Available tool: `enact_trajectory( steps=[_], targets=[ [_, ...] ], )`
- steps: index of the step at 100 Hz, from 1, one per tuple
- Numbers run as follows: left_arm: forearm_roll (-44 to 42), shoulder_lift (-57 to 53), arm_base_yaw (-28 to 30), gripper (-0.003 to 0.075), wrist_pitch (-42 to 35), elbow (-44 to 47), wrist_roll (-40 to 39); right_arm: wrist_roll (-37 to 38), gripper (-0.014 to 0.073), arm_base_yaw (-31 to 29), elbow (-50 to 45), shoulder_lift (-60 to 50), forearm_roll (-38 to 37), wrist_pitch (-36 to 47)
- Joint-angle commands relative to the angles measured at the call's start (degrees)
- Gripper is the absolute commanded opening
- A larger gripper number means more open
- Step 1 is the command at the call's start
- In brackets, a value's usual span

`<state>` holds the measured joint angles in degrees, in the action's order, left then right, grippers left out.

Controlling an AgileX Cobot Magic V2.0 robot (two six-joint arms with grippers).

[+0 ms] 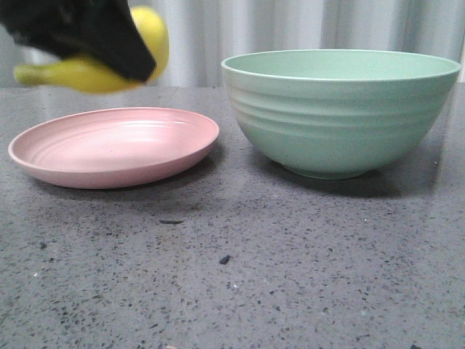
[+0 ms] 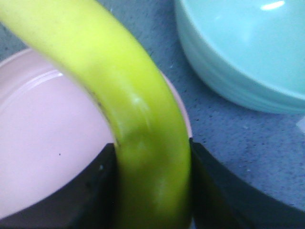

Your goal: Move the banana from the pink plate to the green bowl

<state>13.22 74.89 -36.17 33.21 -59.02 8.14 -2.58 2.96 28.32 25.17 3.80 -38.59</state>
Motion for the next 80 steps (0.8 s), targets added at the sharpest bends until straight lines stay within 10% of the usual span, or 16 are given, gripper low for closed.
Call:
enact_trajectory(
  steps=[1, 17, 80],
  targets=[
    [1.45, -4.73, -2.43, 0.0114, -3.75, -2.14, 0.24, -0.29, 0.0257, 1.83, 5.05, 2.59, 0.89, 1.27],
    [1.86, -7.56, -8.57, 0.0114, -3.75, -2.14, 0.24, -0.29, 0.0482, 5.02, 11.39, 5.67, 9.75, 1.14],
    [3.16, -3.64, -33.08, 0.0114, -12.00, -2.14, 0.24, -0.29, 0.0482, 8.99, 23.83, 24.04, 38.91, 0.85]
  ],
)
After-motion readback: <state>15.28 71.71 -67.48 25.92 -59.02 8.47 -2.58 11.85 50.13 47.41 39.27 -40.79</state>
